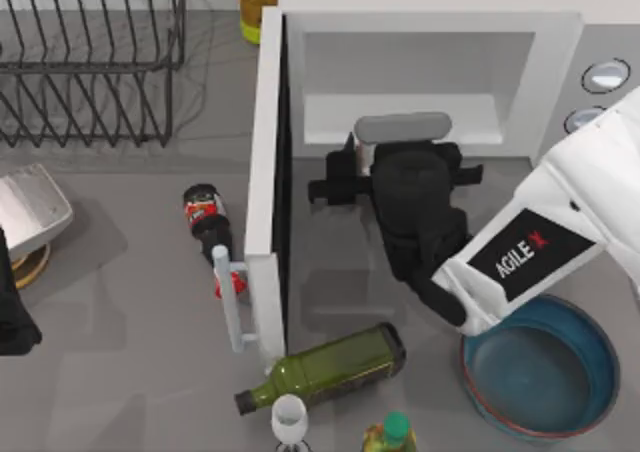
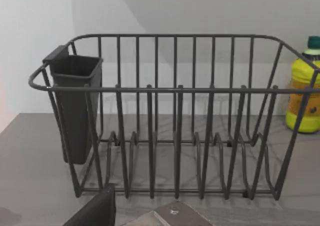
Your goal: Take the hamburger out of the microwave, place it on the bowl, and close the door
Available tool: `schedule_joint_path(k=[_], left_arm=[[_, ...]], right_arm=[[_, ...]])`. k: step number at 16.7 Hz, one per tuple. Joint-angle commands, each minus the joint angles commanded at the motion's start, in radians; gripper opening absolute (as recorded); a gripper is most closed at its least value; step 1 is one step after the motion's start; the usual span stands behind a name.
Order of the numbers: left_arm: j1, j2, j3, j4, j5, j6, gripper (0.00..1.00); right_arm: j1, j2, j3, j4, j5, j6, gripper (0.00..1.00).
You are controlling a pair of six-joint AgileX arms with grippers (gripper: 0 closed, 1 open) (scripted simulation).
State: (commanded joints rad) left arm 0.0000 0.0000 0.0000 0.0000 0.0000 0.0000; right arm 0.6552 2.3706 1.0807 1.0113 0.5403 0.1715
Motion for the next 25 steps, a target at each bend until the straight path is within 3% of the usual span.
schedule_joint_path(k=[5,12,19,22,25], left_arm=[[0.0,0.0,0.0,0.0,0.0,0.0,1.0],[0.0,0.0,0.0,0.0,0.0,0.0,1.0],[0.0,0.0,0.0,0.0,0.0,0.0,1.0],[0.0,0.0,0.0,0.0,0.0,0.0,1.0],[0.0,0.0,0.0,0.0,0.0,0.0,1.0]], right_arm=[[-0.008,-0.039,0.008,-0.044,-0.004,0.001,0.0],[-0.007,-0.284,0.025,-0.312,-0.007,0.003,0.0],[-0.01,-0.3,0.026,-0.333,-0.016,-0.003,0.0],[-0.043,-0.316,0.032,-0.409,-0.103,-0.083,0.0],[-0.107,-0.337,0.048,-0.562,-0.277,-0.254,0.0]])
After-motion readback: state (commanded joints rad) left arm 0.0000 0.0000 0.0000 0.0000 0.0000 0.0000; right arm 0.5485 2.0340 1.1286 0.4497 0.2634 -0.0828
